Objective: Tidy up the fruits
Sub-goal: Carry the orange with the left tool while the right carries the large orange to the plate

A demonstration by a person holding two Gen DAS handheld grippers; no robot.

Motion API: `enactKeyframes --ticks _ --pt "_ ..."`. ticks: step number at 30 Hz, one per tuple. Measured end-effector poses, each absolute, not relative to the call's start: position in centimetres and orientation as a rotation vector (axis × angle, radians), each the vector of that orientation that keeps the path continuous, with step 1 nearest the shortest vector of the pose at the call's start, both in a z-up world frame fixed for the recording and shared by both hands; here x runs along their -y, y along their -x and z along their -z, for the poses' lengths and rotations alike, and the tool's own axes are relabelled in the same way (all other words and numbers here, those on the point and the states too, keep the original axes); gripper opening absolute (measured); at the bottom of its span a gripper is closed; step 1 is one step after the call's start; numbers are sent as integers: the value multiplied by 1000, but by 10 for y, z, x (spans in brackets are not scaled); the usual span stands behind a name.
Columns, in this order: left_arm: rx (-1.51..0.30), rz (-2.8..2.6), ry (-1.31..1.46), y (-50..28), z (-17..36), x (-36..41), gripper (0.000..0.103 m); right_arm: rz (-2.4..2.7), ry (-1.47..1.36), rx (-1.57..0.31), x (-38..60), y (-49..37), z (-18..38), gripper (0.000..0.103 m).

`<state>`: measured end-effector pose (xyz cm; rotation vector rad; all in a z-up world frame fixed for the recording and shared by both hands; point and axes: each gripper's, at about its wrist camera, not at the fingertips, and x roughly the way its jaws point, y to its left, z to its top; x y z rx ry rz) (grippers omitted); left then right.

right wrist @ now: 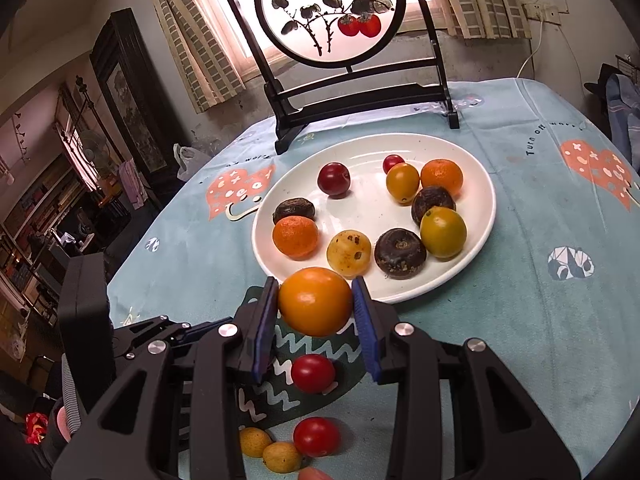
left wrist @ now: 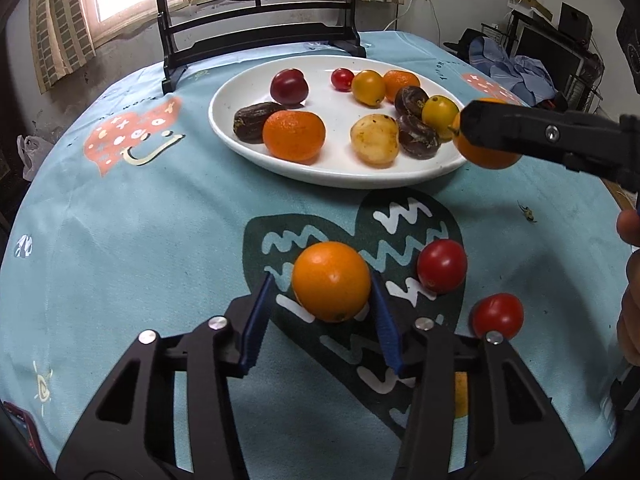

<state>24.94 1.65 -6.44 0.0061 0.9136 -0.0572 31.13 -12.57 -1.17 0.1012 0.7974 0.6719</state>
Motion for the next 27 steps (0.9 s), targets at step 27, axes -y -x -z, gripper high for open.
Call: enactKeyframes --ticks 27 --pt "-806 95 55 -249 30 -19 39 -630 -95 -715 127 -315 6 38"
